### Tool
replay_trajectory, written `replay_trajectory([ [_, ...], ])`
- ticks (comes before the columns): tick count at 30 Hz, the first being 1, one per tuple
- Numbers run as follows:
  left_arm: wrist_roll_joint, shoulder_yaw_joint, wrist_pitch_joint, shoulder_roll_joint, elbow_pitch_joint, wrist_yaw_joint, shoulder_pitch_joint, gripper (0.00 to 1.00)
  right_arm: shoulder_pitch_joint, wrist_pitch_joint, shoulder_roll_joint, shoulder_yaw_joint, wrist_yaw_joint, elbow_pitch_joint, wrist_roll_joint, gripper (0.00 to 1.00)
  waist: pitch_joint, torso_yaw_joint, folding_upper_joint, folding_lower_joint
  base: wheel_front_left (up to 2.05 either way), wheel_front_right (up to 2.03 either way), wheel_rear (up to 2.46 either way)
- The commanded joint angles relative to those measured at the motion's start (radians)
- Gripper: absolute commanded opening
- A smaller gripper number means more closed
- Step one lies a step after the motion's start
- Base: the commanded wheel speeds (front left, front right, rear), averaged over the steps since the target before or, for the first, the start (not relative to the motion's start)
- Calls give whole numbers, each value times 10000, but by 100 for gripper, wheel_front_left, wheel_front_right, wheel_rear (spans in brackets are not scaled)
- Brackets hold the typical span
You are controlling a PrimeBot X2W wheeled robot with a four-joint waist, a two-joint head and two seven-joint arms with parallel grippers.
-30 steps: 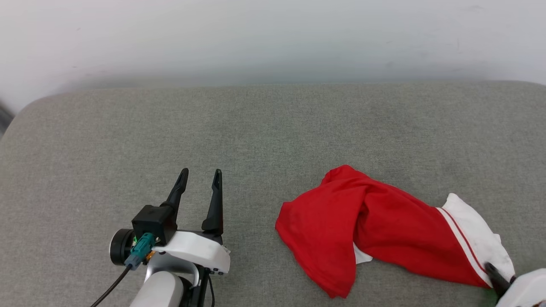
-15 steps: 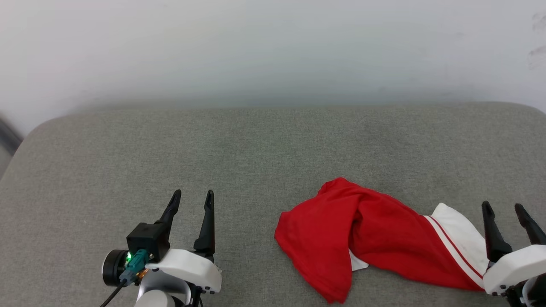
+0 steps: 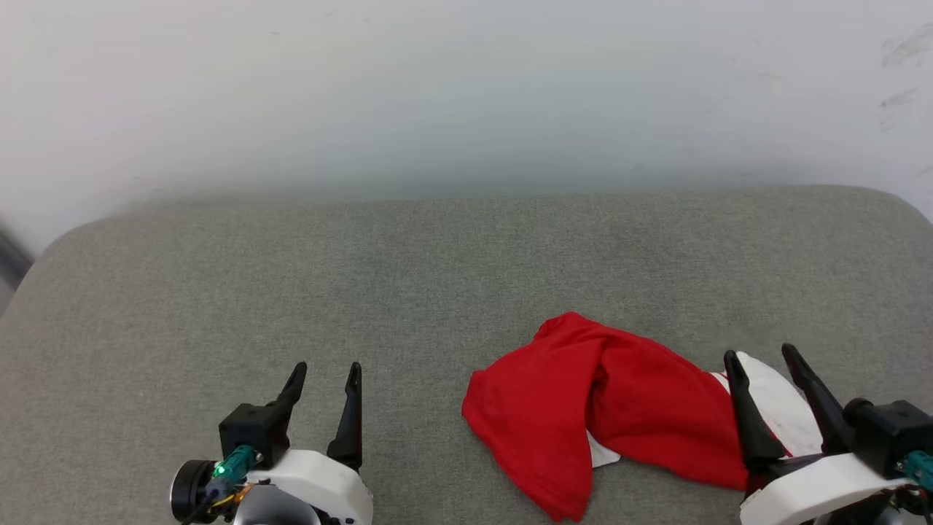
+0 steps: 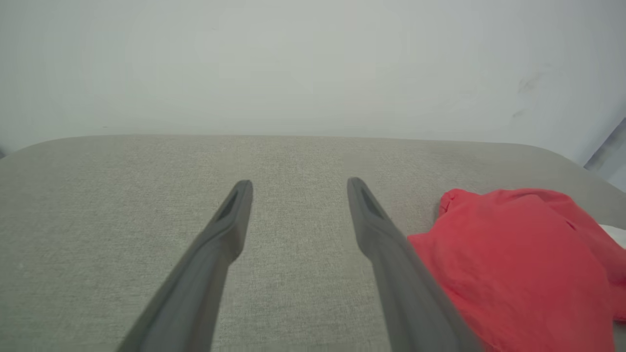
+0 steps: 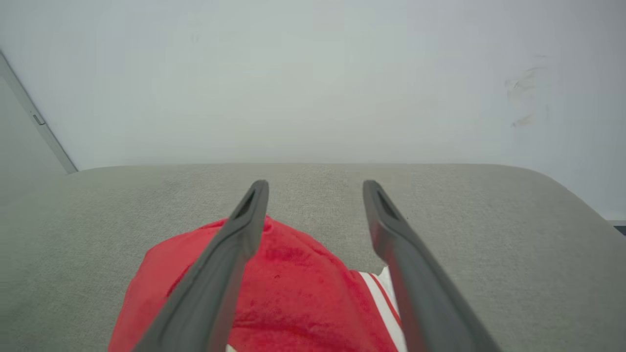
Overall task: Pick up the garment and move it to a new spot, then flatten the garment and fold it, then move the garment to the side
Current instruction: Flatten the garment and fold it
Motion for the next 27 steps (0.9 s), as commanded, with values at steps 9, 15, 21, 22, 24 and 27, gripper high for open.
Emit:
replay_trajectory([
  [9, -103, -1224, 2451, 97, 37, -979, -1266, 100, 64, 220, 135, 340, -3, -709, -4, 100, 434, -347, 0, 0, 0, 0, 0],
  [15, -443, -1854, 4415, 243, 637, -1803, -2204, 100, -325, 281, 87, 771, -3, -636, 109, 100, 903, -1048, 0, 0, 0, 0, 0],
  [21, -634, -2266, 5994, 532, 1228, -2196, -2733, 100, -584, 194, 100, 941, -2, -448, 268, 100, 1325, -1550, 0, 0, 0, 0, 0],
  [22, -698, -2420, 6588, 646, 1478, -2299, -2898, 100, -725, 122, 77, 994, -3, -371, 323, 100, 1484, -1729, 0, 0, 0, 0, 0],
  [24, -742, -2453, 6789, 682, 1552, -2348, -2997, 100, -773, 106, 86, 1017, -3, -302, 356, 100, 1569, -1813, 0, 0, 0, 0, 0],
  [27, -802, -2756, 7584, 810, 1920, -2464, -3169, 100, -882, -5, 108, 1073, -3, -156, 433, 100, 1769, -2010, 0, 0, 0, 0, 0],
])
